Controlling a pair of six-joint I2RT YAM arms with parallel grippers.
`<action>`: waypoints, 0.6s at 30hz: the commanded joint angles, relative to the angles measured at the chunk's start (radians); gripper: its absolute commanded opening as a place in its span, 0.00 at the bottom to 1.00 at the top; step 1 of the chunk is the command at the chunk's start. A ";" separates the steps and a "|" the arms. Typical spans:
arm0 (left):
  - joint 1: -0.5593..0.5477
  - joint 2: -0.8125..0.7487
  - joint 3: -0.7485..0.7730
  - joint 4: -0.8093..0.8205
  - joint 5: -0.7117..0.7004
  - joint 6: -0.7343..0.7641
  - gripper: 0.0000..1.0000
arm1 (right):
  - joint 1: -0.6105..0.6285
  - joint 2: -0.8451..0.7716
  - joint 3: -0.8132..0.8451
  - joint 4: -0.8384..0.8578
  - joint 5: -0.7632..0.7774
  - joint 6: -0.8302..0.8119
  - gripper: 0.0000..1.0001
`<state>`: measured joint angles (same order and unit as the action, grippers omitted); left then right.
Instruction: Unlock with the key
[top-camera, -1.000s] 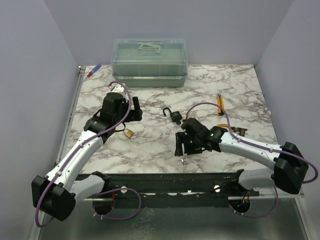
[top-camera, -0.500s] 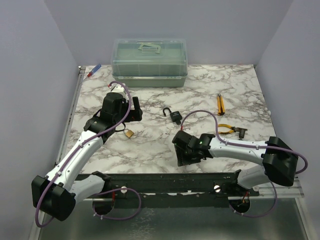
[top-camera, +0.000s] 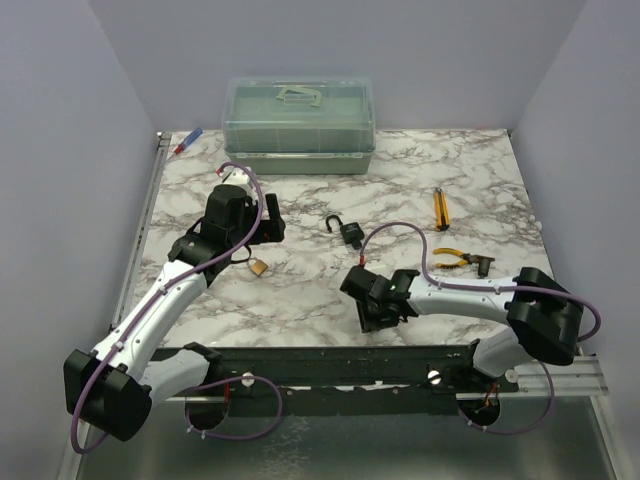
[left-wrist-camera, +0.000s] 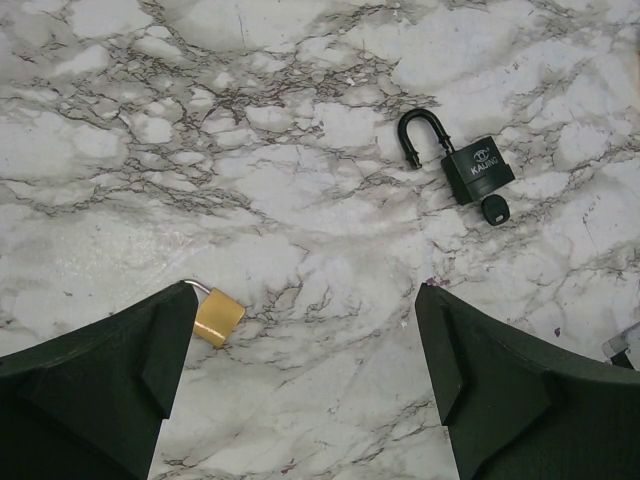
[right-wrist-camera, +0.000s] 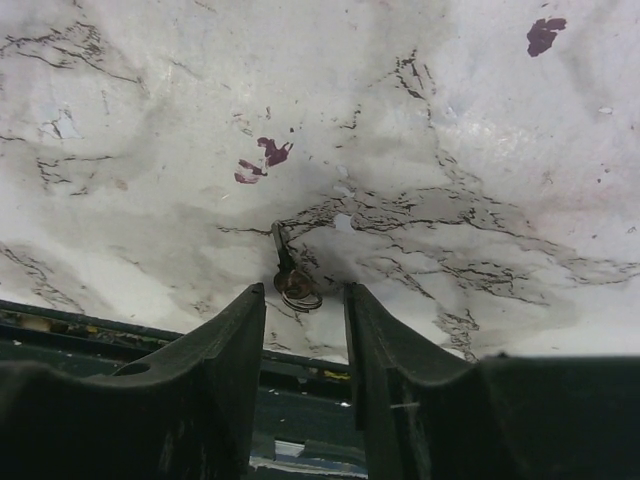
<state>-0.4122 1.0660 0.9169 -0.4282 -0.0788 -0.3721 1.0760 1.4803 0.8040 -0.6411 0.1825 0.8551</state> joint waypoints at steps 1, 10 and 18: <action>0.007 0.009 -0.006 0.011 0.014 0.016 0.98 | 0.014 0.032 -0.017 0.025 0.035 -0.008 0.40; 0.007 0.012 -0.005 0.011 0.013 0.017 0.98 | 0.025 0.050 -0.045 0.053 0.050 -0.013 0.15; 0.007 0.012 -0.006 0.011 0.014 0.018 0.98 | 0.025 0.035 -0.085 0.125 0.085 -0.029 0.00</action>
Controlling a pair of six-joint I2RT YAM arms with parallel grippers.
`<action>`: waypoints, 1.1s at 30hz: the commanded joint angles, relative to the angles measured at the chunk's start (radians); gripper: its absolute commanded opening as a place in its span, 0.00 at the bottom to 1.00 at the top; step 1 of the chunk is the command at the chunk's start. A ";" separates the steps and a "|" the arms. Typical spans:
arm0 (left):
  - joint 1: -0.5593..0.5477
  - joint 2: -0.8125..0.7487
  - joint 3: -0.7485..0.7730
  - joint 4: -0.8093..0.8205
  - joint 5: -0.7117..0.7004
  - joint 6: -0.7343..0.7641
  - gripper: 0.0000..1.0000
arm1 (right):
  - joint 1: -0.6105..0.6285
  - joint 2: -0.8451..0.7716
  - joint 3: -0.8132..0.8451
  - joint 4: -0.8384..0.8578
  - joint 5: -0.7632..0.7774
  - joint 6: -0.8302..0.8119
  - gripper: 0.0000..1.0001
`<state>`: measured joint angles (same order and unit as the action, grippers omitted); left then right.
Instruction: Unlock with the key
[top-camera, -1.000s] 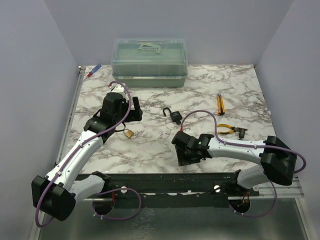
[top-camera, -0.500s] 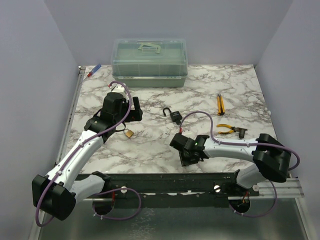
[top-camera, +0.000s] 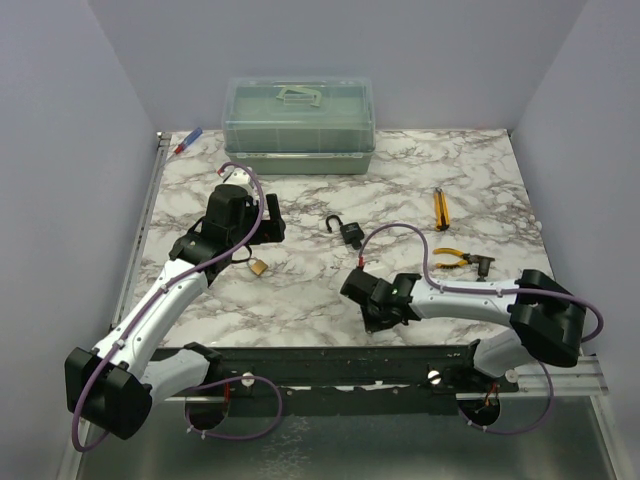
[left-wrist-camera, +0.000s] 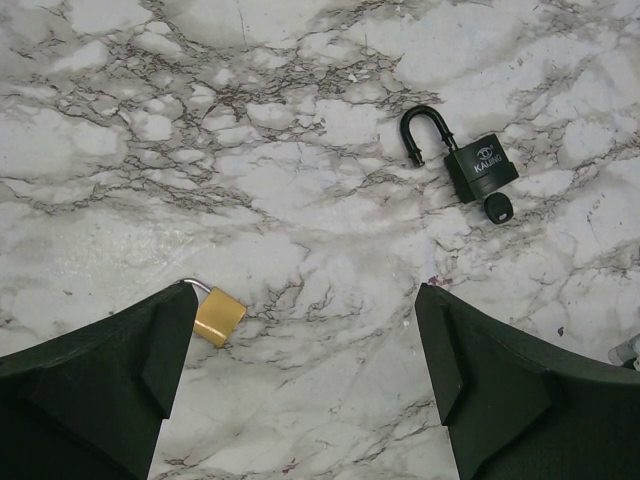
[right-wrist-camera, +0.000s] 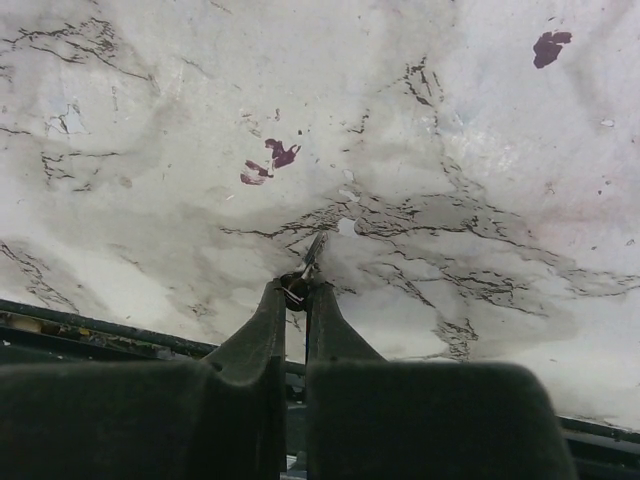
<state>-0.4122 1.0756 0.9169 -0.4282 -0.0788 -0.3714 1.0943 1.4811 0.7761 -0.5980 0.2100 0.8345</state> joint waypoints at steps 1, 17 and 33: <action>0.007 0.001 -0.006 0.011 0.015 0.018 0.98 | 0.007 0.026 -0.058 0.086 0.066 -0.010 0.00; 0.007 0.001 -0.005 0.019 0.065 0.012 0.96 | 0.007 -0.167 -0.127 0.247 0.120 -0.092 0.00; 0.006 -0.034 -0.031 0.124 0.443 -0.006 0.84 | 0.008 -0.397 -0.346 0.892 -0.042 -0.364 0.00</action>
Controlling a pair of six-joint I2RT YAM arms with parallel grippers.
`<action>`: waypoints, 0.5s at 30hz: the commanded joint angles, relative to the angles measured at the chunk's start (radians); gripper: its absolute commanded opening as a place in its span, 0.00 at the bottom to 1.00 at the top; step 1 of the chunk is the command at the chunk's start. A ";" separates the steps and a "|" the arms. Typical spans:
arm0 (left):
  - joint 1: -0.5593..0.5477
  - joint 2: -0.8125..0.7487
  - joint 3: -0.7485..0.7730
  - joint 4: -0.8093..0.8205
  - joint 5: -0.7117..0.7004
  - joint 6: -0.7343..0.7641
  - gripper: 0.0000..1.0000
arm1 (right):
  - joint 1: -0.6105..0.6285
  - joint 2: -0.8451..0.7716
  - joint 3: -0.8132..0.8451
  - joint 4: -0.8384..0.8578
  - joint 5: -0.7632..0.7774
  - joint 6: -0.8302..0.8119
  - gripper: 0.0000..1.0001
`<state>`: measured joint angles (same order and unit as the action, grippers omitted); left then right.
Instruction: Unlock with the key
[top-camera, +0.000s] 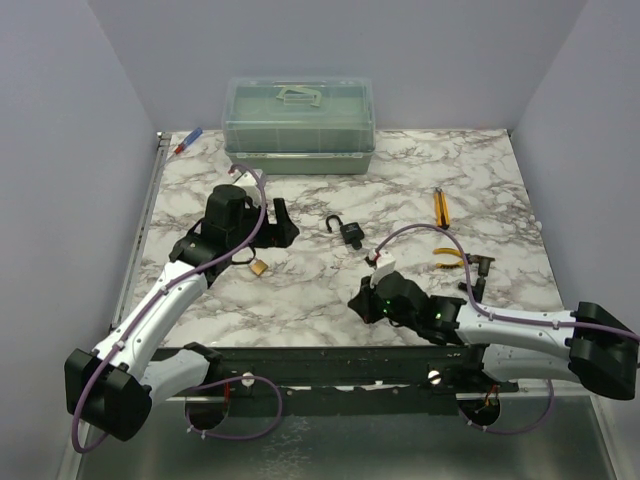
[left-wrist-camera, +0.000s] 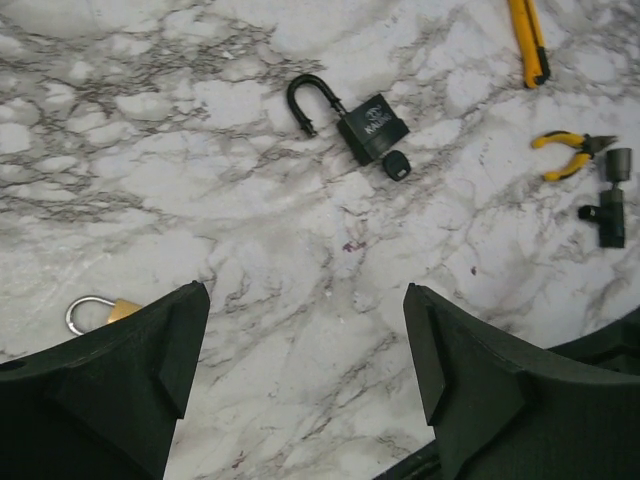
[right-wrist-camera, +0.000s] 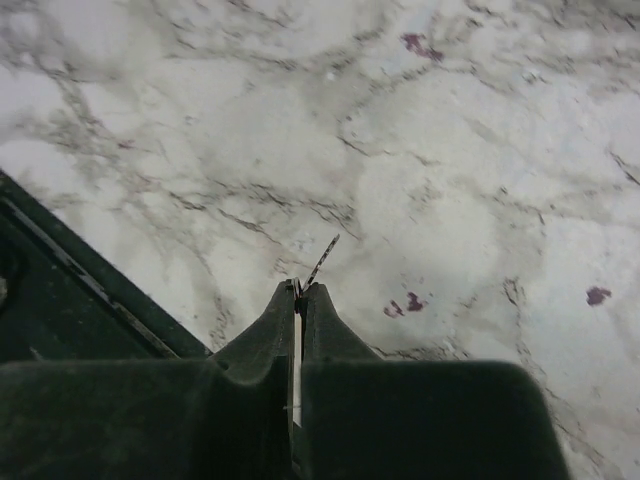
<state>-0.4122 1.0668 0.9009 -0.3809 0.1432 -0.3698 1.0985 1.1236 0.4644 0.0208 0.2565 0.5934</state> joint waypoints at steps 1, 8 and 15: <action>0.007 -0.023 -0.020 0.095 0.288 -0.013 0.84 | 0.003 -0.046 -0.043 0.325 -0.116 -0.156 0.01; 0.007 -0.013 -0.033 0.177 0.634 -0.044 0.71 | 0.003 -0.051 -0.018 0.507 -0.198 -0.333 0.00; 0.006 -0.036 -0.061 0.261 0.799 -0.076 0.61 | 0.003 -0.075 0.041 0.518 -0.222 -0.419 0.00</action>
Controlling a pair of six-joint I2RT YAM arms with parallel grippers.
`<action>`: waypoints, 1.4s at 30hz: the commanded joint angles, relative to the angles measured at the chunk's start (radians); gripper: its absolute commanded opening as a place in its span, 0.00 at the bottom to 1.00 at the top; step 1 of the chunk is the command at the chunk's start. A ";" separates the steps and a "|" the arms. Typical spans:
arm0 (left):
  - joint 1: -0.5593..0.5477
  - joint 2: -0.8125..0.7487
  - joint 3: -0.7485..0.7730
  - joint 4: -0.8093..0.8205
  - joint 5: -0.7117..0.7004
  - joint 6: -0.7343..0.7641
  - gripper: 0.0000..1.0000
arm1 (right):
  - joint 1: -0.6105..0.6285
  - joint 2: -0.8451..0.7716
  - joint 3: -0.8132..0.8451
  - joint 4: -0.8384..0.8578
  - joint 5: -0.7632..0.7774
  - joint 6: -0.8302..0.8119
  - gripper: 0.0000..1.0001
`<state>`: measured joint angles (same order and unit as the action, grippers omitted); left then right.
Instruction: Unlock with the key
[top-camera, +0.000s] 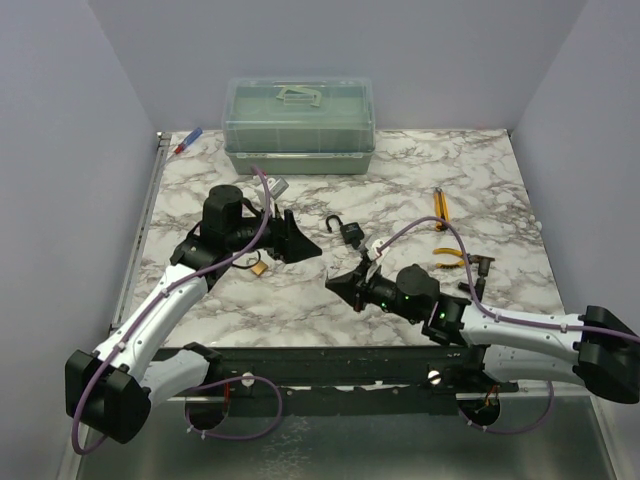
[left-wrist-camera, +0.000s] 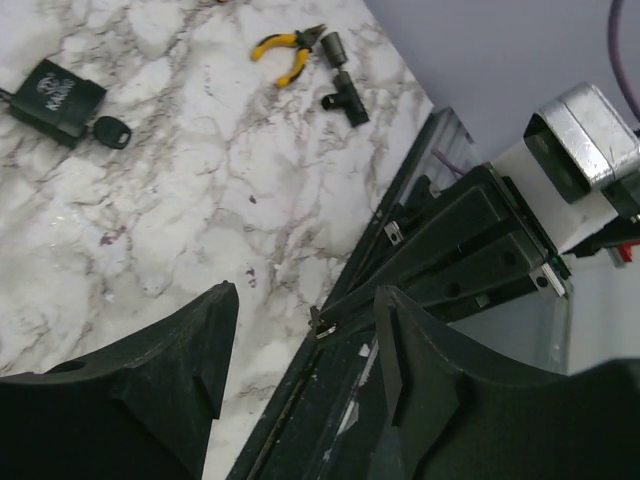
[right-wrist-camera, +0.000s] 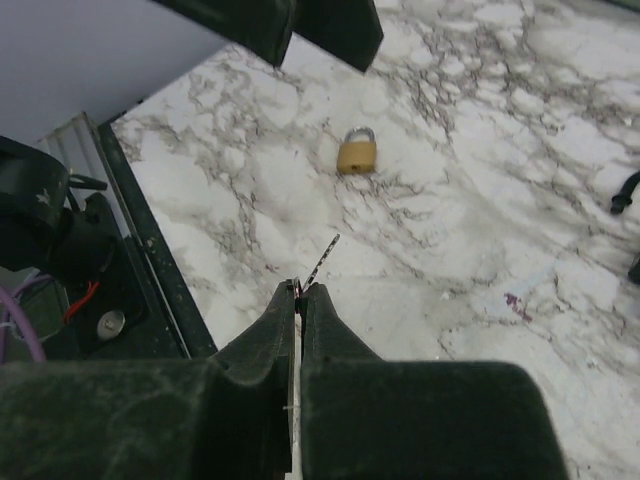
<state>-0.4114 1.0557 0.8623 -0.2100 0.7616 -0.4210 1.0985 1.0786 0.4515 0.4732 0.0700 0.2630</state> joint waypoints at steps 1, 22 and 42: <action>0.006 -0.026 -0.026 0.100 0.191 -0.030 0.60 | 0.003 -0.034 0.064 0.064 -0.036 -0.093 0.00; 0.003 -0.029 -0.049 0.161 0.236 -0.058 0.39 | 0.003 0.002 0.164 0.058 -0.059 -0.115 0.00; 0.001 -0.049 -0.052 0.159 0.146 -0.081 0.00 | 0.003 0.022 0.182 0.045 -0.012 -0.089 0.00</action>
<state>-0.4126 1.0409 0.8173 -0.0677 0.9642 -0.4988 1.0985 1.0992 0.6044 0.5091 0.0280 0.1574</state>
